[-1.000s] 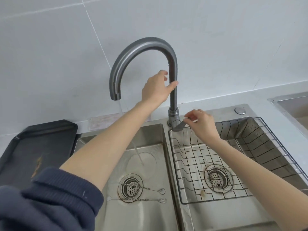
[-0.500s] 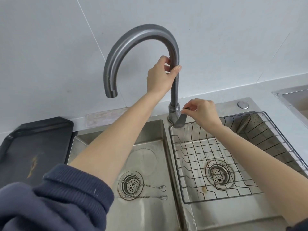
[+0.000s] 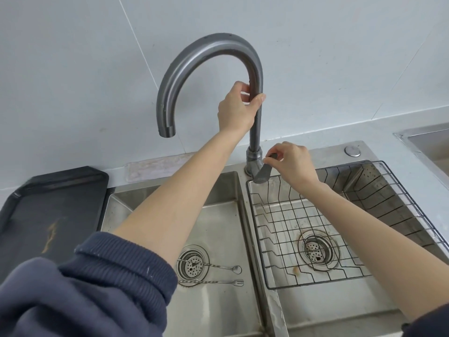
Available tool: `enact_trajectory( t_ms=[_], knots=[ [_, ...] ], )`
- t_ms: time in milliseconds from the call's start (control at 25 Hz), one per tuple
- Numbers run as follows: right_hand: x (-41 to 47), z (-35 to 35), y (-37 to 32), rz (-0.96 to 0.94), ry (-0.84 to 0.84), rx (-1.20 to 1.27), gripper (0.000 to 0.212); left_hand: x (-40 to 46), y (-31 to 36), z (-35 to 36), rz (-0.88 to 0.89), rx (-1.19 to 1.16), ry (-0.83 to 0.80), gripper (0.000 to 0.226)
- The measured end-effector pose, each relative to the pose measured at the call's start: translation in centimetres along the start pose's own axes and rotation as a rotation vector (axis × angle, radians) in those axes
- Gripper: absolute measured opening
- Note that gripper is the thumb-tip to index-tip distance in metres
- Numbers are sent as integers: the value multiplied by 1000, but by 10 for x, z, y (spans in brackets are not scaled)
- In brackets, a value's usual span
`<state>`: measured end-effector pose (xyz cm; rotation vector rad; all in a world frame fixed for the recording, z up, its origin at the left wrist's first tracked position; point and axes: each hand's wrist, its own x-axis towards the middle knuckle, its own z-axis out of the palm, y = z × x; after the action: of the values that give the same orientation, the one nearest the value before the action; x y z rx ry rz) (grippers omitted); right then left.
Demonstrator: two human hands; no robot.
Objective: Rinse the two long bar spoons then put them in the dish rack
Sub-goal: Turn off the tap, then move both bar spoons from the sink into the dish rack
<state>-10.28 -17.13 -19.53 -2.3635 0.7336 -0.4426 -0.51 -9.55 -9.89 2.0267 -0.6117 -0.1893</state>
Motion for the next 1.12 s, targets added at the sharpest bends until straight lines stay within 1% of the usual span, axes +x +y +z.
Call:
enact_trajectory(
  t_ms=[80, 160, 240, 320, 400, 480, 560, 680, 880, 1040, 1120],
  knots=[
    [-3, 3, -2, 15, 19, -34, 13, -4, 0, -2, -19, -38, -14, 27],
    [-8, 4, -7, 21, 22, -90, 16, -11, 1, -5, 2, 16, -65, 35],
    [-12, 5, -13, -18, 24, -123, 22, -20, -3, -11, 43, 85, -132, 44],
    [-18, 6, -19, -79, 41, -125, 27, -31, -13, -17, 37, 120, -199, 48],
    [-23, 8, -24, -125, 46, -126, 32, -40, -28, -26, 10, 151, -241, 48],
    [-29, 10, -29, -140, 12, -127, 36, -48, -45, -38, -6, 209, -279, 46],
    [-36, 15, -34, -172, -29, -163, 38, -58, -62, -50, 6, 293, -315, 43],
    [-46, 30, -39, -272, -18, -249, 38, -73, -86, -65, 31, 400, -325, 39],
    [-65, 60, -56, -319, -186, -272, 41, -97, -135, -87, -42, 456, -341, 37],
    [-83, 87, -67, -252, -382, -276, 42, -117, -173, -102, -107, 529, -366, 37],
    [-91, 101, -69, -229, -464, -301, 42, -125, -195, -106, -164, 522, -390, 36]
  ],
)
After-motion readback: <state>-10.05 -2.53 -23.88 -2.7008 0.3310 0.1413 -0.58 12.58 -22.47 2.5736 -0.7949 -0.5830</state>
